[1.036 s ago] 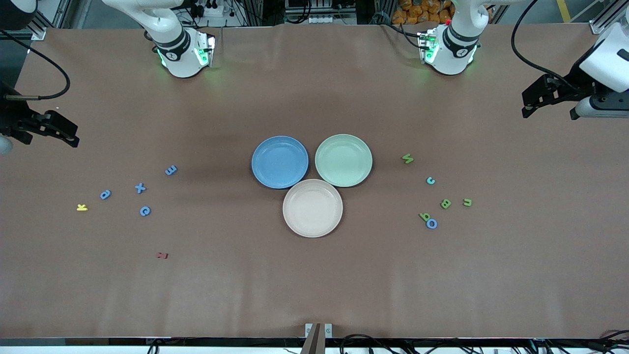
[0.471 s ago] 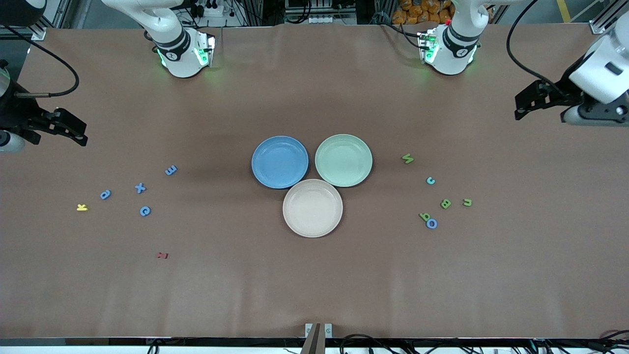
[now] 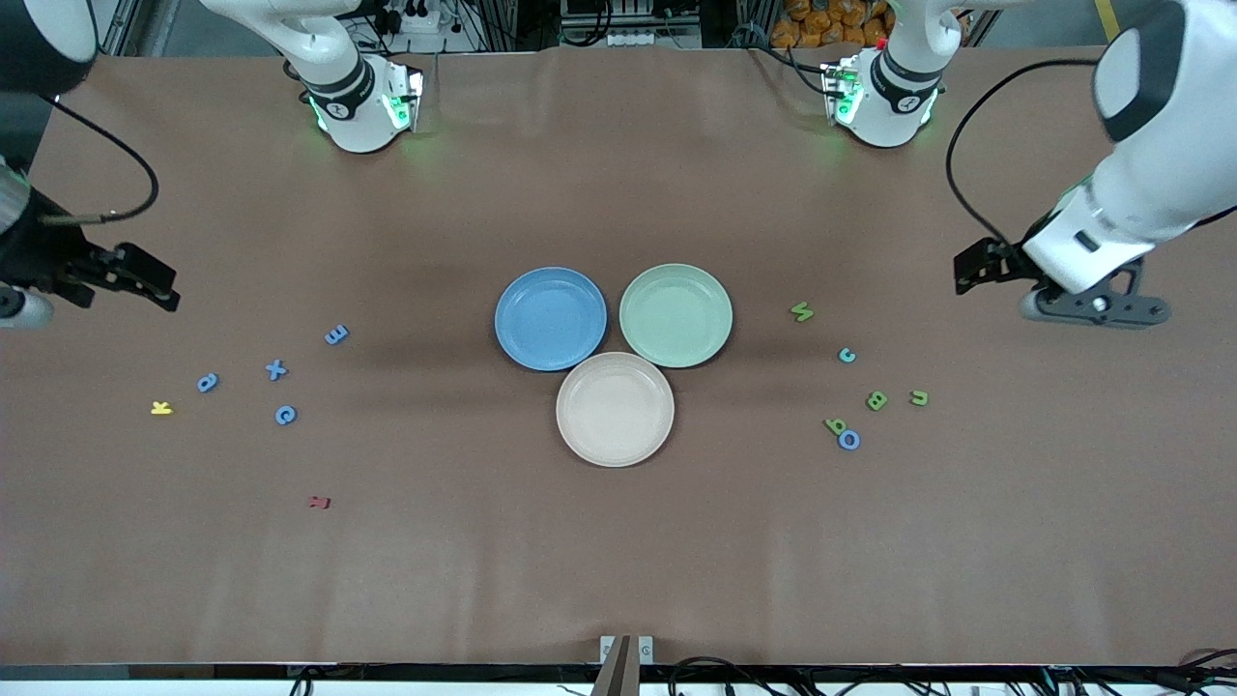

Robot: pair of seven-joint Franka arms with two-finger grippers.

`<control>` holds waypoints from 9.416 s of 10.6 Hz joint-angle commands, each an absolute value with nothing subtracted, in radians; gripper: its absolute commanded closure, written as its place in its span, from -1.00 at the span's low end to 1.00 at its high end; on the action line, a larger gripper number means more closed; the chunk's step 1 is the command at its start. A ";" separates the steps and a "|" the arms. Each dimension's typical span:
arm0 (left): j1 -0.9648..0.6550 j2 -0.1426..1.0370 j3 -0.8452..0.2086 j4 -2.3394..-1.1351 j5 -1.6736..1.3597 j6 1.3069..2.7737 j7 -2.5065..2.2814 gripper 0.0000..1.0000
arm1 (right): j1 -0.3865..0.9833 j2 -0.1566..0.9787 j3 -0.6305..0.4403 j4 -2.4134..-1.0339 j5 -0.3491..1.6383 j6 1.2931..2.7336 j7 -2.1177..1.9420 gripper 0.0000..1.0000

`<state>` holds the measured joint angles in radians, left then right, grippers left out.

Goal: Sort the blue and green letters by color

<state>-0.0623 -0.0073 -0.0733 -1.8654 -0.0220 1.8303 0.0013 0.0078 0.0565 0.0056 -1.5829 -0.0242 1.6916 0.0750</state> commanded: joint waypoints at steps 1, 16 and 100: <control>-0.057 0.026 -0.075 -1.989 -0.029 2.003 0.193 -1.00 | -0.050 0.074 0.006 -1.757 0.006 1.825 0.116 -1.00; -0.054 0.460 -0.086 -2.082 0.049 2.608 0.609 -0.58 | -0.020 0.224 0.017 -2.436 0.006 2.664 0.871 -1.00; -0.219 0.706 -0.087 -1.730 0.218 2.424 -0.962 -0.17 | 0.068 0.321 -0.055 -2.189 -0.017 2.442 0.311 1.00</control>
